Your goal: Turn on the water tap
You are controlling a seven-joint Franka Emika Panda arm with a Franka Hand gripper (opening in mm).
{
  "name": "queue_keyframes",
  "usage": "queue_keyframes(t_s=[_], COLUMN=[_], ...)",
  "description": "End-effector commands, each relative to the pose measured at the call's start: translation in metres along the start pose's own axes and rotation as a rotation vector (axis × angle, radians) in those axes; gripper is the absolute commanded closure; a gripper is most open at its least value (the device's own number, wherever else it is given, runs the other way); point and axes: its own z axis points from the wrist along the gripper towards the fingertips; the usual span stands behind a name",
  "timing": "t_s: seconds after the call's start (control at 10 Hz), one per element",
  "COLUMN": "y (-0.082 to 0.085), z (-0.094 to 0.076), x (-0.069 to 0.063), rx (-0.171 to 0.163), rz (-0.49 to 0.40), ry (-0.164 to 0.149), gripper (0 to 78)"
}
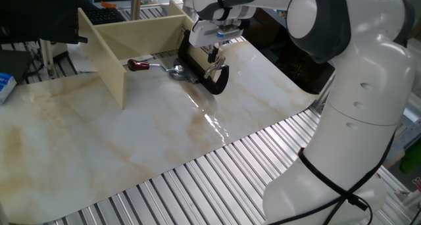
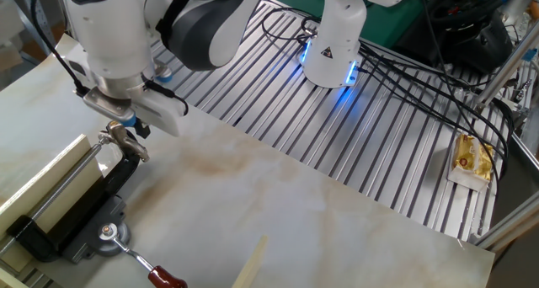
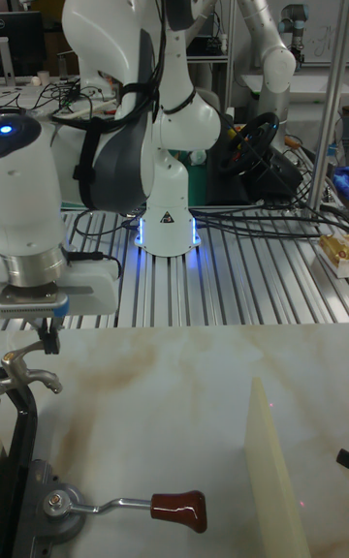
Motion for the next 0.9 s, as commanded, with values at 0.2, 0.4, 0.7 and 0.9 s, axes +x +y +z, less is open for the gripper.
queue_keyframes(t_s=[0.2,0.4,0.7,0.9], y=[-0.001,-0.008,-0.011,-0.01], z=[-0.001,0.002,-0.005,-0.003], x=[0.0,0.007,0.013,0.021], rx=[-0.01,-0.011,0.001,0.006], rz=[0.006,0.008,0.008,0.01], ry=[-0.008,-0.009,0.009,0.009], gripper=[77.6,77.6,77.6,77.6])
